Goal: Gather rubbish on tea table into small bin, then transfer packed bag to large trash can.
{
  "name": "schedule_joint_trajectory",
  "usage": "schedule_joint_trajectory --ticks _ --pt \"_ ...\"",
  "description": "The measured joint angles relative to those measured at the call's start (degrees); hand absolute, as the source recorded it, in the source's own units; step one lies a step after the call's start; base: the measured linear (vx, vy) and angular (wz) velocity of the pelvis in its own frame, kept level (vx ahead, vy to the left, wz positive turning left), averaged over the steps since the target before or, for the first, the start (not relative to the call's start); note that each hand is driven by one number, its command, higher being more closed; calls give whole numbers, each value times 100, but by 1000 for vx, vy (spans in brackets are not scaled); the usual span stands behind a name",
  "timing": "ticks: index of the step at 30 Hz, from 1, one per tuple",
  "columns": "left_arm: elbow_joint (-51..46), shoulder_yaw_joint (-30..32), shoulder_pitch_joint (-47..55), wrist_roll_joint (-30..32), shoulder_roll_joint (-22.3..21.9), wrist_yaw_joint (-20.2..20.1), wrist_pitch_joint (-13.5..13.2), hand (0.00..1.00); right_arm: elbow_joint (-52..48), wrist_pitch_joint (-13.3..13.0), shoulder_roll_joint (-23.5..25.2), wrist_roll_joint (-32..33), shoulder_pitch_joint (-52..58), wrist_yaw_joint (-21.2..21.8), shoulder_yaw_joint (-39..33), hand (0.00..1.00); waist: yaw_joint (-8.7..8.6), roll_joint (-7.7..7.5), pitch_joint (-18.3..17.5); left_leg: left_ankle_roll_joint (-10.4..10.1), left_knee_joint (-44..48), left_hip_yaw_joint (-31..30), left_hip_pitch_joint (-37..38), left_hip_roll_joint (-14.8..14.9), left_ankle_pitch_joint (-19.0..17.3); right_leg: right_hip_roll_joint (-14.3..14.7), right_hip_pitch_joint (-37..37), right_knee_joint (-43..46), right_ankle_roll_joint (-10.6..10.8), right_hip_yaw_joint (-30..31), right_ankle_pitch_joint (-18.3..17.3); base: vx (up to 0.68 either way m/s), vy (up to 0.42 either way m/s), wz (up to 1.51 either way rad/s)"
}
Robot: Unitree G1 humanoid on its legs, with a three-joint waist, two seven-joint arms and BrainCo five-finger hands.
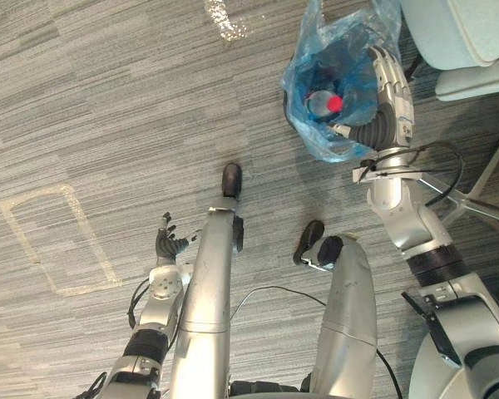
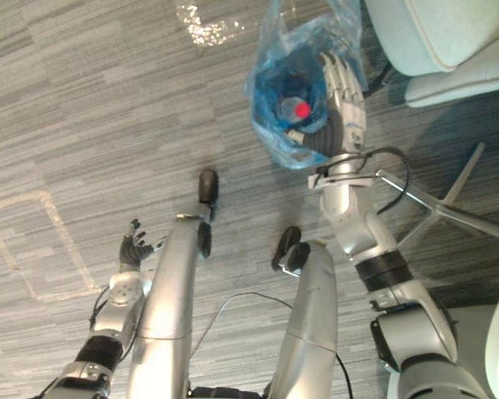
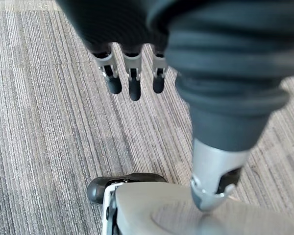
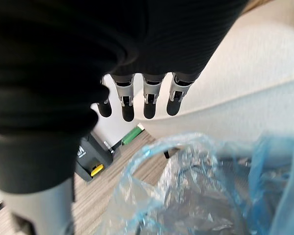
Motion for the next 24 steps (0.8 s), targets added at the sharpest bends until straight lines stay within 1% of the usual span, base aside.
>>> schedule_joint_trajectory --ticks 3,6,8,10,11,12,13,14,16,18,21,24 --pt "1 23 26 55 1 -6 9 0 1 -13 6 -21 142 88 -3 0 3 -7 -45 -11 -83 2 73 10 40 13 69 -90 8 -17 40 -5 5 -3" --pt "-3 24 26 120 3 -7 10 0 2 -30 -2 -225 299 164 0 0 7 -12 -49 -1 -180 -5 173 12 49 16 186 -202 13 -35 68 0 0 0" --pt "-4 24 27 161 3 -8 7 0 19 -37 -20 -240 303 210 9 0 14 -16 -62 16 -244 9 180 27 69 29 182 -268 13 -44 102 -3 8 -2" --pt "-6 24 27 163 5 -12 -6 0 151 -37 -49 -480 285 228 47 0 22 -16 -62 22 -293 15 176 36 74 48 189 -354 23 -56 145 -1 16 -4" --pt "-6 24 27 165 6 -12 -6 0 201 -37 -59 -503 280 231 67 0 23 -16 -62 23 -300 15 175 36 74 48 190 -365 27 -56 148 0 0 0" --pt "-8 23 27 166 5 -11 -12 0 440 -33 -86 -655 228 236 132 0 27 -16 -62 28 -317 18 169 35 77 47 187 -393 37 -53 156 0 0 0" --pt "-9 22 26 167 7 -11 -17 0 752 -13 -111 -687 91 268 254 0 34 -16 -62 42 -361 20 160 33 91 47 180 -440 46 -59 174 0 0 0" --pt "-11 20 25 167 6 -11 -18 0 821 4 -113 -689 65 286 276 0 34 -16 -62 44 -375 22 156 32 95 46 178 -452 49 -61 179 0 0 0" --pt "-27 16 23 165 8 -7 -30 0 1262 75 -128 -795 -83 362 482 0 41 -14 -63 46 -398 4 87 30 96 45 147 -504 49 -116 181 0 0 0" --pt "-42 11 19 164 14 -5 -46 0 1464 105 -154 -894 -196 410 560 0 45 -14 -63 31 -424 -5 2 27 116 34 79 -520 48 -149 181 -4 9 7" --pt "-52 -31 11 150 14 6 -66 0 1918 179 -192 -893 -539 463 736 0 55 -10 -60 3 -465 6 -78 6 173 -5 -35 -512 47 -136 181 -8 6 7" --pt "-55 -37 11 97 17 8 -96 0 2169 204 -200 -880 -790 532 877 0 59 -9 -60 -2 -468 -3 -116 4 171 -5 -51 -508 39 -170 170 -22 9 3"
